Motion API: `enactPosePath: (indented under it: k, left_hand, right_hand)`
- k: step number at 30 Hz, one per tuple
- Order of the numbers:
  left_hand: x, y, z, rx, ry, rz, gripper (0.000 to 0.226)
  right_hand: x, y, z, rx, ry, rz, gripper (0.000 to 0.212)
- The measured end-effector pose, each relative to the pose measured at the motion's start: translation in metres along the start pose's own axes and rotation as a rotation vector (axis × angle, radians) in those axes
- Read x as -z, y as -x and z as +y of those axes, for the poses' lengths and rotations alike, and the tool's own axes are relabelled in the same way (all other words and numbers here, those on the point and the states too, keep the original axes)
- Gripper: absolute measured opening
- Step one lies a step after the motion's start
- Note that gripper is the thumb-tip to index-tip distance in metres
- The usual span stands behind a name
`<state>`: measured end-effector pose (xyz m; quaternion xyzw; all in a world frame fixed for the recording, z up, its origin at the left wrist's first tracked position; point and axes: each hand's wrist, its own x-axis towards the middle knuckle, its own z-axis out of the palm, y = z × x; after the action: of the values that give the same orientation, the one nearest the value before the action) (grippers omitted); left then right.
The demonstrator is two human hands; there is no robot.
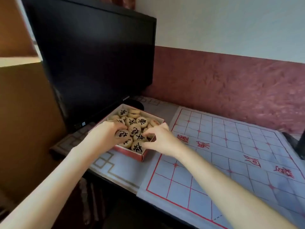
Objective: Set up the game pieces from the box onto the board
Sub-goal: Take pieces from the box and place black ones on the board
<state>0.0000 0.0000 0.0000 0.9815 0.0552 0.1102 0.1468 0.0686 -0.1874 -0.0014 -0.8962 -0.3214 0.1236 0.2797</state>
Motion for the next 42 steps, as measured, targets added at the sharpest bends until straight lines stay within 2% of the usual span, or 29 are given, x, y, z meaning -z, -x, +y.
enactPosePath:
  k: [4,7,13,17,21,26,31,33,38,42]
  left_hand:
    - [-0.006,0.0,-0.007,0.025,-0.004,0.082,0.043]
    - [-0.012,-0.005,-0.01,0.011,-0.037,0.092,0.036]
    - [-0.01,-0.013,-0.003,0.014,-0.143,-0.055,0.054]
    - [-0.01,-0.019,-0.003,0.016,-0.14,-0.116,0.055]
    - [-0.01,-0.018,-0.004,0.039,-0.103,-0.124,0.061]
    - [-0.008,-0.011,-0.001,0.038,-0.025,-0.036,0.056]
    - [-0.005,-0.007,0.011,-0.021,0.059,0.073,0.055]
    - [-0.005,-0.007,0.016,-0.04,0.134,0.091,0.053]
    - [-0.008,-0.012,0.027,-0.064,0.229,0.115,0.054]
    - [-0.011,-0.017,0.041,-0.13,0.286,0.1,0.058]
  right_hand:
    - [-0.016,-0.004,-0.006,0.059,0.073,0.12,0.038]
    - [-0.019,-0.011,-0.009,0.084,0.161,0.14,0.032]
    - [-0.028,-0.017,-0.008,0.117,0.222,0.179,0.024]
    - [-0.029,-0.017,0.0,0.071,0.01,0.191,0.014]
    - [-0.018,-0.012,0.007,0.075,-0.1,0.218,0.031]
    - [-0.01,-0.009,0.012,0.022,-0.256,0.154,0.033]
    - [-0.003,0.0,0.014,-0.02,-0.564,0.104,0.036]
    - [0.0,0.003,0.017,-0.044,-0.615,0.095,0.042]
    - [0.012,0.014,0.027,-0.075,-0.82,0.04,0.039]
    - [0.022,0.024,0.043,-0.109,-0.706,0.109,0.052]
